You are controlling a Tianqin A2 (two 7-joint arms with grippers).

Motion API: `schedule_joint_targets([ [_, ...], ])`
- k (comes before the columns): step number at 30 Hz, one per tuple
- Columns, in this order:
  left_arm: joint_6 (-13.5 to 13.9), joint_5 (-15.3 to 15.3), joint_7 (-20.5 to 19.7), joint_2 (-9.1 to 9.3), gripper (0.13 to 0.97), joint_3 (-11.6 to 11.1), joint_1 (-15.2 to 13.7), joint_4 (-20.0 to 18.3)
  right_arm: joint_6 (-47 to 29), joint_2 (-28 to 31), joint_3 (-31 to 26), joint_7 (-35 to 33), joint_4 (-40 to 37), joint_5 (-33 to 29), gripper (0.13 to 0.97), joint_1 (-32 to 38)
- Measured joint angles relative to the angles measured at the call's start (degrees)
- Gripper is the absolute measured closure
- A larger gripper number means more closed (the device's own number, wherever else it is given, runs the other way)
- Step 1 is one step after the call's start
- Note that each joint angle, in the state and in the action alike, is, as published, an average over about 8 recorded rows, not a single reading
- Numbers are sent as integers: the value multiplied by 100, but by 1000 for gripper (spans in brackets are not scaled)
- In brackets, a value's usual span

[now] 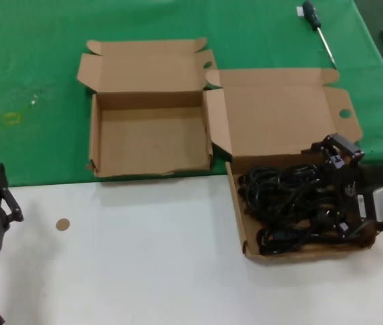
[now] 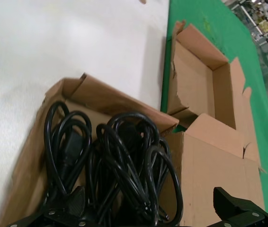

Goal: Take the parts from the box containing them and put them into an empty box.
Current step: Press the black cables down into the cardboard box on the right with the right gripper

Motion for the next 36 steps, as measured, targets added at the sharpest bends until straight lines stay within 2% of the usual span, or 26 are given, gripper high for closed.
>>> schedule_joint_targets([
  [10, 0, 0, 0, 0, 945, 0, 0, 0, -140, -186, -131, -433, -353, -85, 167, 378],
  [18, 0, 0, 0, 0, 945, 0, 0, 0, -197, -234, -160, -480, -404, -90, 278, 467],
  [22, 0, 0, 0, 0, 945, 0, 0, 0, -258, -239, -178, -511, -456, -71, 278, 482],
  [30, 0, 0, 0, 0, 945, 0, 0, 0, -429, -216, -232, -559, -537, -36, 460, 484],
  [31, 0, 0, 0, 0, 945, 0, 0, 0, -445, -213, -236, -561, -541, -32, 460, 483],
  [36, 0, 0, 0, 0, 945, 0, 0, 0, -496, -206, -242, -570, -550, -16, 598, 481],
])
